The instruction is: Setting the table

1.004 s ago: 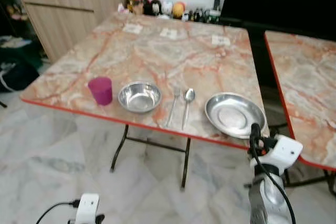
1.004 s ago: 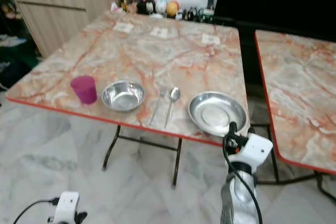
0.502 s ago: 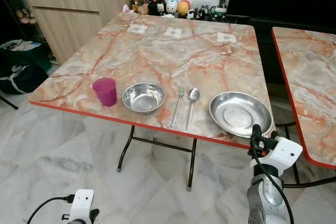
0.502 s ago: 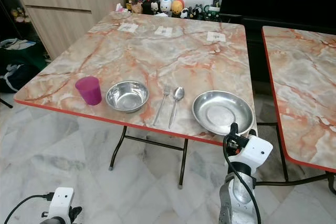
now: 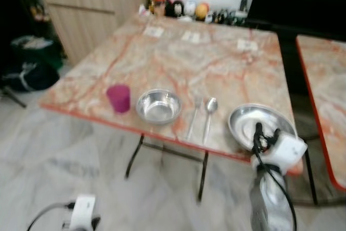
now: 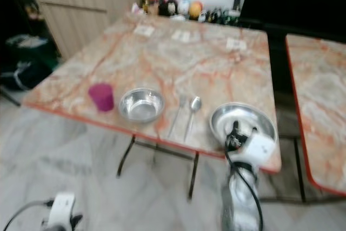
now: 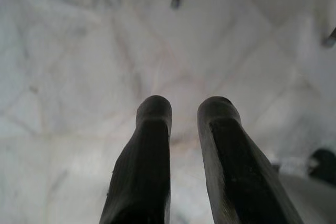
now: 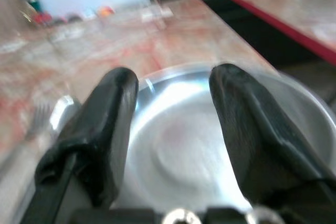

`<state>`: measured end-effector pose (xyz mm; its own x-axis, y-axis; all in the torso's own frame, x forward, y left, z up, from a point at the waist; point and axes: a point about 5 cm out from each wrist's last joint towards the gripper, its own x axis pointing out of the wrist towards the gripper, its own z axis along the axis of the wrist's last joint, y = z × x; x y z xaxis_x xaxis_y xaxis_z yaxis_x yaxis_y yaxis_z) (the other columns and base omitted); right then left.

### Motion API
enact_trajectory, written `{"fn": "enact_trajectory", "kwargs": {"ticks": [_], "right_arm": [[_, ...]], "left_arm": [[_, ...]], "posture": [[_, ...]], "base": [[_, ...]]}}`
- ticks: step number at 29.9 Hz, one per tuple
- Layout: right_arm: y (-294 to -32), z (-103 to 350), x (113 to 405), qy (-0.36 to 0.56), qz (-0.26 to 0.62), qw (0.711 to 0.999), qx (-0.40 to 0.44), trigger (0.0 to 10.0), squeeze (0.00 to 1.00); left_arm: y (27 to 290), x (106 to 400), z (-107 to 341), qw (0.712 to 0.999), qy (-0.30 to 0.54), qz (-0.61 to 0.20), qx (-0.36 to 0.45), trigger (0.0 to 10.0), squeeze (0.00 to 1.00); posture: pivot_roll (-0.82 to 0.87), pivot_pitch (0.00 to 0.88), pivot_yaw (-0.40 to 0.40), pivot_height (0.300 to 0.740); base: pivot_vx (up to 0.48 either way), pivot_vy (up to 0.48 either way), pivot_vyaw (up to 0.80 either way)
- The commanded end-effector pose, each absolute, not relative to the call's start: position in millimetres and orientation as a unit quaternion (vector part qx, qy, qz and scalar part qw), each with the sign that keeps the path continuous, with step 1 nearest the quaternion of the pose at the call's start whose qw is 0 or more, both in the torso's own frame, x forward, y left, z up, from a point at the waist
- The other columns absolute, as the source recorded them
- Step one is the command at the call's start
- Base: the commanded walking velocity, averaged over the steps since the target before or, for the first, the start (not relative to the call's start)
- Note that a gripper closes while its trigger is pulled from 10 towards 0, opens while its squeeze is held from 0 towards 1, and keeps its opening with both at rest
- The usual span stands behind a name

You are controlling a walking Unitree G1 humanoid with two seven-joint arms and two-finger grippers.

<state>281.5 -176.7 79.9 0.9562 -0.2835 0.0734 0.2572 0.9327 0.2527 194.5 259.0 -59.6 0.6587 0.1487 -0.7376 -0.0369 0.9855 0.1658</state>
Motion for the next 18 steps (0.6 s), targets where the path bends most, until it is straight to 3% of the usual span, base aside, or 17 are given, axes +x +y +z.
{"fn": "enact_trajectory", "kwargs": {"ticks": [1, 12, 18], "right_arm": [[-182, 81, 280, -0.060, -0.153, 0.978, 0.126, 10.0, 0.00], [-200, 85, 269, -0.068, -0.194, 0.970, 0.130, 10.0, 0.00], [-236, 88, 252, -0.058, -0.251, 0.955, 0.149, 10.0, 0.00]], "left_arm": [[250, 195, -62, 0.908, 0.411, 0.040, 0.067, 10.0, 0.00], [251, 194, -62, 0.909, 0.410, 0.042, 0.069, 10.0, 0.00], [251, 193, -63, 0.908, 0.411, 0.043, 0.069, 10.0, 0.00]], "posture": [[0.18, 0.000, -0.041, 0.740], [0.17, 0.000, -0.042, 0.740], [0.17, 0.000, -0.042, 0.740]], "base": [[0.000, 0.000, 0.00], [0.000, 0.000, 0.00], [0.000, 0.000, 0.00]]}}
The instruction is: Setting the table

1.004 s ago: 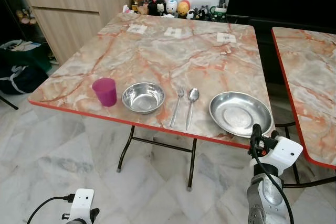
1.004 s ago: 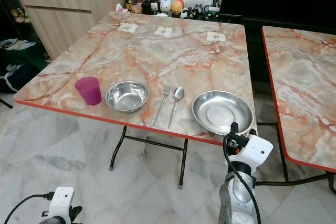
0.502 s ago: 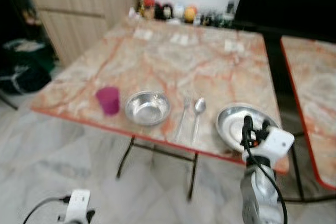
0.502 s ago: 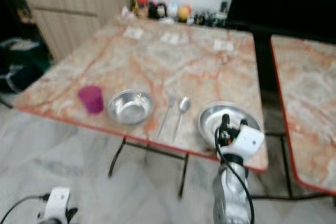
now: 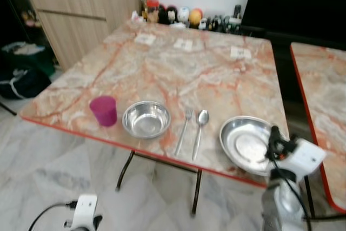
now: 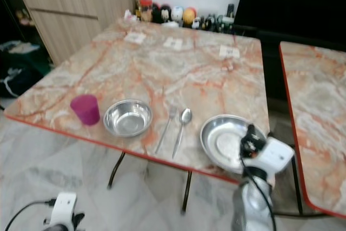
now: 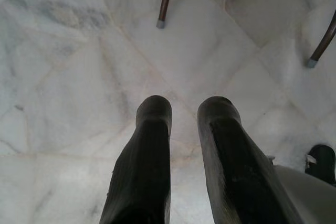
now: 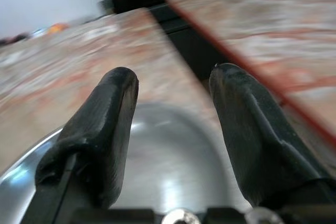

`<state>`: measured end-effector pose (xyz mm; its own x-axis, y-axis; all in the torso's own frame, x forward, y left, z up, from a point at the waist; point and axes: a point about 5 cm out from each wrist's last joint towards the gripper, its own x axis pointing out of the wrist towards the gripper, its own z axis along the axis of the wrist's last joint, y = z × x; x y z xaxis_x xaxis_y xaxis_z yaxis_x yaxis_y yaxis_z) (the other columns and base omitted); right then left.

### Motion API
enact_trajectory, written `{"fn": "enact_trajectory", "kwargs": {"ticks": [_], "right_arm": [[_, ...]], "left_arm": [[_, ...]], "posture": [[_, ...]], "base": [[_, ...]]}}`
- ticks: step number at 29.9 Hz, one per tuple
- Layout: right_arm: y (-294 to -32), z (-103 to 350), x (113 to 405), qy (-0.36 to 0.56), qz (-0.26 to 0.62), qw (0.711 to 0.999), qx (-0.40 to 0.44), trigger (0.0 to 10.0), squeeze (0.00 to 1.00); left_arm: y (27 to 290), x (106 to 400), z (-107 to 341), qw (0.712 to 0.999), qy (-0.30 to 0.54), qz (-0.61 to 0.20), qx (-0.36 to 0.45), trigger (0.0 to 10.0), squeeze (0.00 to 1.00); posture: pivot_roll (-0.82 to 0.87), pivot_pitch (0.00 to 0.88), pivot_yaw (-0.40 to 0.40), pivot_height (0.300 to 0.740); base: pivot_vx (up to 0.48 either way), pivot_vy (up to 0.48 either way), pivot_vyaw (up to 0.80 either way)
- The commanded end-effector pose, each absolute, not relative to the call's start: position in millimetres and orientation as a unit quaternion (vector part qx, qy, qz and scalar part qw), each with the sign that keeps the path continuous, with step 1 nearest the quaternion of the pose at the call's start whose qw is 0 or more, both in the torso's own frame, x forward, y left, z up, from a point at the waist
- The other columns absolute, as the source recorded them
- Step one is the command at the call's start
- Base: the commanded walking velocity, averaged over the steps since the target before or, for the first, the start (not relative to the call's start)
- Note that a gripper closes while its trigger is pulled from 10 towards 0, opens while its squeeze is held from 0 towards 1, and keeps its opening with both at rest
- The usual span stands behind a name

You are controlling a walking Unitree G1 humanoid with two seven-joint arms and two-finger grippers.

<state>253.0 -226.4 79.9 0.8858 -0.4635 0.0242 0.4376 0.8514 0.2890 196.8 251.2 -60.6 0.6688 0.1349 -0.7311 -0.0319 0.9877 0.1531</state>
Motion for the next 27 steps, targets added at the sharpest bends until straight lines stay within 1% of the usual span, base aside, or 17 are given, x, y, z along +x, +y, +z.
{"fn": "enact_trajectory", "kwargs": {"ticks": [1, 6, 8, 11, 16, 27], "right_arm": [[-242, 84, 249, -0.036, -0.262, 0.952, 0.152, 10.0, 0.00], [-246, 78, 248, -0.024, -0.261, 0.953, 0.154, 10.0, 0.00], [-245, 77, 248, -0.022, -0.271, 0.947, 0.172, 10.0, 0.00], [-240, 72, 249, -0.005, -0.272, 0.936, 0.222, 10.0, 0.00], [-236, 66, 252, 0.029, -0.240, 0.938, 0.247, 10.0, 0.00], [-241, 57, 244, 0.052, -0.245, 0.932, 0.263, 10.0, 0.00]], "left_arm": [[251, 193, -63, 0.908, 0.412, 0.042, 0.069, 10.0, 0.00], [252, 192, -63, 0.907, 0.412, 0.043, 0.069, 10.0, 0.00], [253, 192, -63, 0.907, 0.413, 0.042, 0.070, 10.0, 0.00], [255, 191, -63, 0.905, 0.416, 0.041, 0.075, 10.0, 0.00], [256, 190, -63, 0.905, 0.417, 0.037, 0.079, 10.0, 0.00], [254, 189, -64, 0.905, 0.417, 0.036, 0.077, 10.0, 0.00]], "posture": [[0.16, 0.010, -0.043, 0.740], [0.18, 0.013, -0.036, 0.740], [0.17, 0.011, -0.031, 0.740], [0.16, 0.007, -0.025, 0.740], [0.16, 0.006, -0.026, 0.740], [0.17, 0.033, -0.026, 0.740]], "base": [[0.000, 0.000, 0.00], [0.000, 0.000, 0.00], [0.000, 0.000, 0.00], [0.000, 0.000, 0.00], [0.000, 0.000, 0.00], [0.000, 0.000, 0.00]]}}
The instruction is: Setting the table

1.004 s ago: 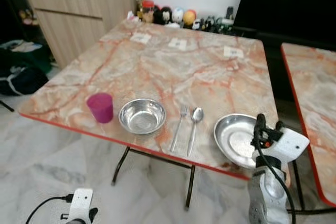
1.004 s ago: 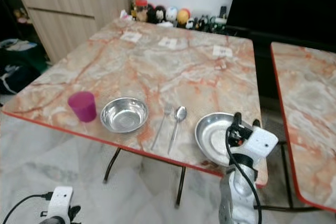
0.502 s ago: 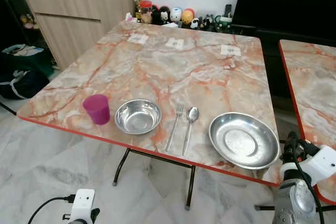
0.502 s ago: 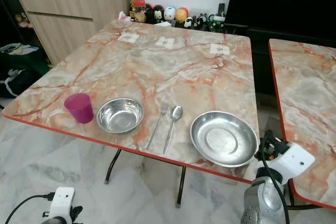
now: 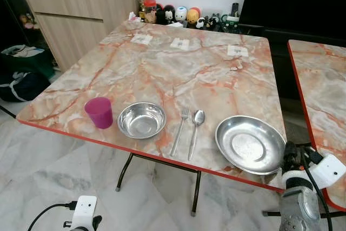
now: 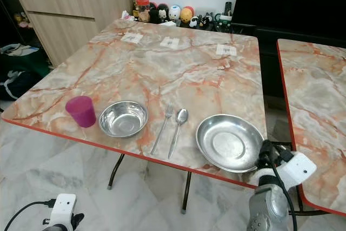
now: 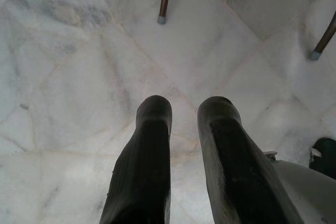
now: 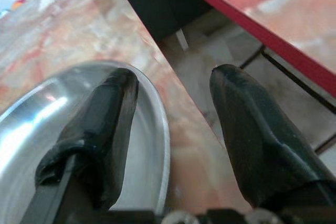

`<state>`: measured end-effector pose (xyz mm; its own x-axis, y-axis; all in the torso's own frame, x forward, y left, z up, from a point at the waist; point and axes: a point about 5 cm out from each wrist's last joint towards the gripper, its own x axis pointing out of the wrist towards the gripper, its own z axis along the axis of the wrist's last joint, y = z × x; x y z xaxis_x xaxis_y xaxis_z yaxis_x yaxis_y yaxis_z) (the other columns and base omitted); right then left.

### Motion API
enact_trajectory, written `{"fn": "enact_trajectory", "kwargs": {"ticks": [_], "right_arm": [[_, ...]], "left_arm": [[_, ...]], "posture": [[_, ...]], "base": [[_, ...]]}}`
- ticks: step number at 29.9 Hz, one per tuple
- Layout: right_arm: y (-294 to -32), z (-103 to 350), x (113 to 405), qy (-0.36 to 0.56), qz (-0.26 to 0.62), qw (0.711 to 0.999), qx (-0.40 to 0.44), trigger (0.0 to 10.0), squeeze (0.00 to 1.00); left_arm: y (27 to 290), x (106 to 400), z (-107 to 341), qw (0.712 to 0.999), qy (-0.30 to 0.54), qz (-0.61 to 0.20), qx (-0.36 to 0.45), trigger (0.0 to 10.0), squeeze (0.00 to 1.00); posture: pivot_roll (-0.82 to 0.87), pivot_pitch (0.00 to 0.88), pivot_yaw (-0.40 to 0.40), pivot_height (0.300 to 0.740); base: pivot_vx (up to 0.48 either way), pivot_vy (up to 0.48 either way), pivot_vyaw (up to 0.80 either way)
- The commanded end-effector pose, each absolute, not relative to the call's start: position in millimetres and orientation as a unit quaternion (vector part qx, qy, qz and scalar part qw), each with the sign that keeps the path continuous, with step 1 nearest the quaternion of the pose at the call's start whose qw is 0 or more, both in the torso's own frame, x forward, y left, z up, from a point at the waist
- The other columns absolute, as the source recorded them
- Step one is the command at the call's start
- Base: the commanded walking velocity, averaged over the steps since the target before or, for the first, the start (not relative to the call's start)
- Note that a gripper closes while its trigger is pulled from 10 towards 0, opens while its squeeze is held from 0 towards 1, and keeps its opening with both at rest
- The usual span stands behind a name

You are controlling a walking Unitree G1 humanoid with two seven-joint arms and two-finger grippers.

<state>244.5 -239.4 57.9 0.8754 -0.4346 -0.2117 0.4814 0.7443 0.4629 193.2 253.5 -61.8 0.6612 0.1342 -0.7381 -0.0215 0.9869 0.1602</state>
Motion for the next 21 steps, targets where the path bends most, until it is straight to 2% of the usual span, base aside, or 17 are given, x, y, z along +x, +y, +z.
{"fn": "enact_trajectory", "kwargs": {"ticks": [1, 8, 21], "right_arm": [[-241, 56, 244, 0.056, -0.243, 0.931, 0.267, 10.0, 0.00], [-234, 53, 251, 0.083, -0.190, 0.944, 0.257, 10.0, 0.00], [-227, 50, 257, 0.102, -0.172, 0.941, 0.273, 10.0, 0.00]], "left_arm": [[254, 188, -64, 0.905, 0.417, 0.037, 0.076, 10.0, 0.00], [255, 189, -64, 0.905, 0.416, 0.040, 0.076, 10.0, 0.00], [257, 192, -62, 0.905, 0.416, 0.040, 0.075, 10.0, 0.00]], "posture": [[0.17, 0.033, -0.026, 0.740], [0.16, 0.038, -0.026, 0.740], [0.17, 0.045, -0.023, 0.740]], "base": [[0.000, 0.000, 0.00], [0.000, 0.000, 0.00], [0.000, 0.000, 0.00]]}}
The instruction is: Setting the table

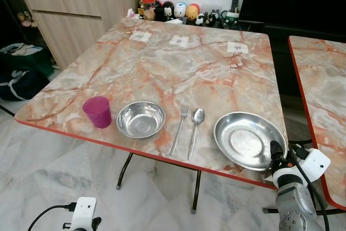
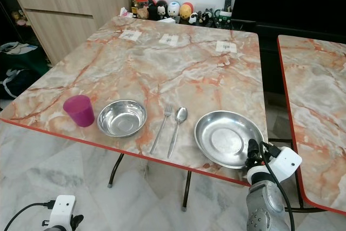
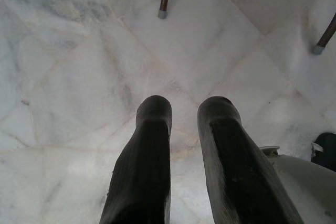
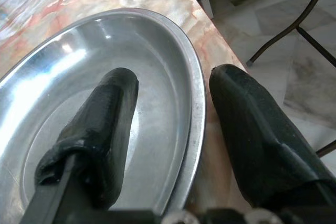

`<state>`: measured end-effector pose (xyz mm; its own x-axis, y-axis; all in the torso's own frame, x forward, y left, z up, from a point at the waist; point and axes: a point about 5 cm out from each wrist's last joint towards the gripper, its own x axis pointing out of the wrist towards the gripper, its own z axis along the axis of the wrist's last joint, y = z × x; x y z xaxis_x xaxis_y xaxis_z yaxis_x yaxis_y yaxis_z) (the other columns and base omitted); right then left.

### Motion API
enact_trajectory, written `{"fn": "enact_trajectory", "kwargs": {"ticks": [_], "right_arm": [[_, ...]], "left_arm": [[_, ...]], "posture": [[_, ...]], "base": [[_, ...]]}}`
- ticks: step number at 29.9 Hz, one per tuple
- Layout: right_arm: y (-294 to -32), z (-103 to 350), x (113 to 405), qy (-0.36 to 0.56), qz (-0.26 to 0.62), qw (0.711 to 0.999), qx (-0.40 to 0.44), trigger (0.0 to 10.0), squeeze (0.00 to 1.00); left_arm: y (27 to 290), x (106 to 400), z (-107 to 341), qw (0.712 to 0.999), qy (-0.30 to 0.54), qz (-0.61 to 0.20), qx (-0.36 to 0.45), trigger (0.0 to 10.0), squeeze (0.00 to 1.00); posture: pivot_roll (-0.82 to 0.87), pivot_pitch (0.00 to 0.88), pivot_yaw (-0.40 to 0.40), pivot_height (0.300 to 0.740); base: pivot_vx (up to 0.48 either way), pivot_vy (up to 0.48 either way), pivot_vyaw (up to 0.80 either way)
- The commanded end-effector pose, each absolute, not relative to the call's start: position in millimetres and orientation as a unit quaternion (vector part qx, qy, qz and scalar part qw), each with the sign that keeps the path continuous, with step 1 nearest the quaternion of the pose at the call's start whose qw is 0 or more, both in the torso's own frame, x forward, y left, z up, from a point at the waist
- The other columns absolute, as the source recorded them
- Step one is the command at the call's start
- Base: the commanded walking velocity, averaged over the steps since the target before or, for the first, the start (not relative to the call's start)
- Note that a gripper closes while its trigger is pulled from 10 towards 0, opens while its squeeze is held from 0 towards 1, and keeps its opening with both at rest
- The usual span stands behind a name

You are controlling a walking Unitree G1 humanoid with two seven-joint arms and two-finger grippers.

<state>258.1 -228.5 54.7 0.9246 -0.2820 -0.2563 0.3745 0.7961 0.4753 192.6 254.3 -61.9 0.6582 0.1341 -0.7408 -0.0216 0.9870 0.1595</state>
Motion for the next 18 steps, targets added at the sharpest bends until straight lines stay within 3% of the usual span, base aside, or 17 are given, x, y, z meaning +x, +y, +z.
{"fn": "enact_trajectory", "kwargs": {"ticks": [1, 12, 13, 14, 15, 16, 18], "right_arm": [[-227, 49, 257, 0.103, -0.172, 0.941, 0.274, 10.0, 0.00], [-221, 53, 254, 0.089, -0.172, 0.922, 0.335, 10.0, 0.00], [-219, 53, 255, 0.090, -0.169, 0.919, 0.345, 9.6, 0.00], [-217, 53, 256, 0.093, -0.166, 0.919, 0.345, 3.0, 0.00], [-217, 53, 256, 0.093, -0.166, 0.919, 0.345, 3.0, 0.00], [-217, 53, 257, 0.094, -0.164, 0.919, 0.345, 0.0, 0.00], [-215, 53, 258, 0.096, -0.159, 0.919, 0.347, 0.0, 0.00]], "left_arm": [[257, 192, -62, 0.905, 0.417, 0.040, 0.075, 10.0, 0.00], [262, 190, -61, 0.904, 0.417, 0.040, 0.081, 10.0, 0.00], [263, 191, -60, 0.905, 0.416, 0.039, 0.083, 10.0, 0.00], [263, 192, -60, 0.905, 0.415, 0.039, 0.083, 10.0, 0.00], [263, 192, -60, 0.905, 0.415, 0.039, 0.083, 10.0, 0.00], [262, 193, -59, 0.906, 0.414, 0.037, 0.083, 10.0, 0.00], [261, 194, -59, 0.906, 0.413, 0.035, 0.084, 10.0, 0.00]], "posture": [[0.17, 0.045, -0.023, 0.740], [0.17, 0.035, -0.019, 0.740], [0.17, 0.029, -0.019, 0.740], [0.17, 0.029, -0.019, 0.740], [0.17, 0.029, -0.019, 0.740], [0.17, 0.029, -0.019, 0.740], [0.17, 0.029, -0.019, 0.740]], "base": [[0.000, 0.000, 0.00], [0.000, 0.000, 0.00], [0.000, 0.000, 0.00], [0.000, 0.000, 0.00], [0.000, 0.000, 0.00], [0.000, 0.000, 0.00], [0.000, 0.000, 0.00]]}}
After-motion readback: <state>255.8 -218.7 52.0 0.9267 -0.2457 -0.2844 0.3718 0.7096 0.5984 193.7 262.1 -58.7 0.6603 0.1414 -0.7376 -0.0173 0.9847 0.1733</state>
